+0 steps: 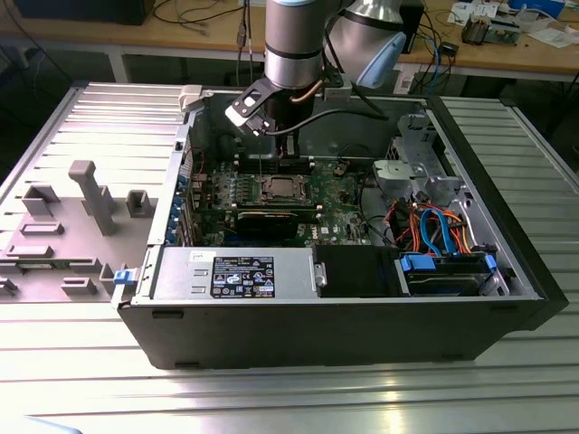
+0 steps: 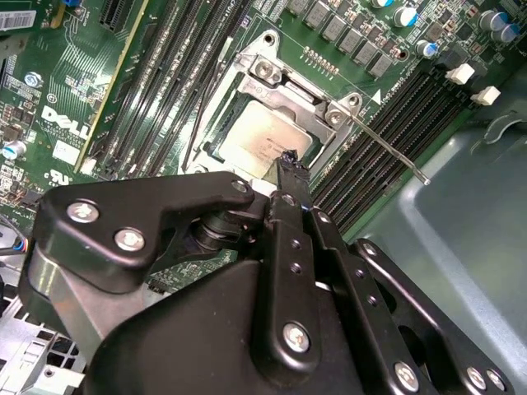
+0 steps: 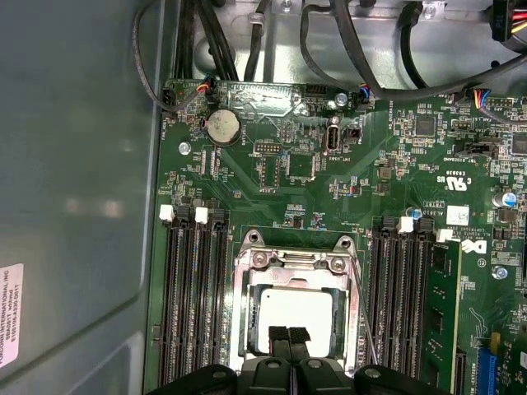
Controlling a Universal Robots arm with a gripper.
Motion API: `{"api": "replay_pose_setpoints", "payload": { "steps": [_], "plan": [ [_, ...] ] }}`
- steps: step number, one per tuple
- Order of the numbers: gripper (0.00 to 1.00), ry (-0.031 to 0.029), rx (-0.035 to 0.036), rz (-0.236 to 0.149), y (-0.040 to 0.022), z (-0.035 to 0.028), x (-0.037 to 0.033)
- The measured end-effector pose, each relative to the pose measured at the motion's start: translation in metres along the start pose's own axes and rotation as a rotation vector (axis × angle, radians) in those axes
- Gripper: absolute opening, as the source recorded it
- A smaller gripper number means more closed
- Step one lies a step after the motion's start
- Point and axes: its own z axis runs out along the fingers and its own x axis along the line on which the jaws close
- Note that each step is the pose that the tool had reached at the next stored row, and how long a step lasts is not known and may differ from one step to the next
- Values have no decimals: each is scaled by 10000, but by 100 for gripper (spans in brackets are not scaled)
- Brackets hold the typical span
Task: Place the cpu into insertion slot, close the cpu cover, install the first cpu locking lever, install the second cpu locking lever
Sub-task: 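Close the cpu cover, then install the first cpu locking lever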
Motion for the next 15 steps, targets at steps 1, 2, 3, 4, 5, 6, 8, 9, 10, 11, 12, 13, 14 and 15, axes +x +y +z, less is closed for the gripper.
{"api": "replay_pose_setpoints", "payload": {
  "steps": [1,2,3,4,5,6,8,9,10,11,12,13,14,15],
  "plan": [
    [11,1,0,0,0,0,0],
    [11,0,0,0,0,0,0],
    [11,0,0,0,0,0,0],
    [11,0,0,0,0,0,0],
    [11,0,0,0,0,0,0],
    [11,1,0,0,-1,0,0],
    [11,0,0,0,-1,0,0],
    [11,1,-1,-5,-4,-50,2],
    [11,-2,1,-127,-5,-51,1],
    [11,-3,4,-261,-5,-50,1],
    [11,-4,8,-464,-5,-49,1],
    [11,-4,12,-694,-6,-49,1],
    [11,-3,13,-837,-5,-49,1],
    [11,-5,15,-873,-5,-61,2]
  ]
}}
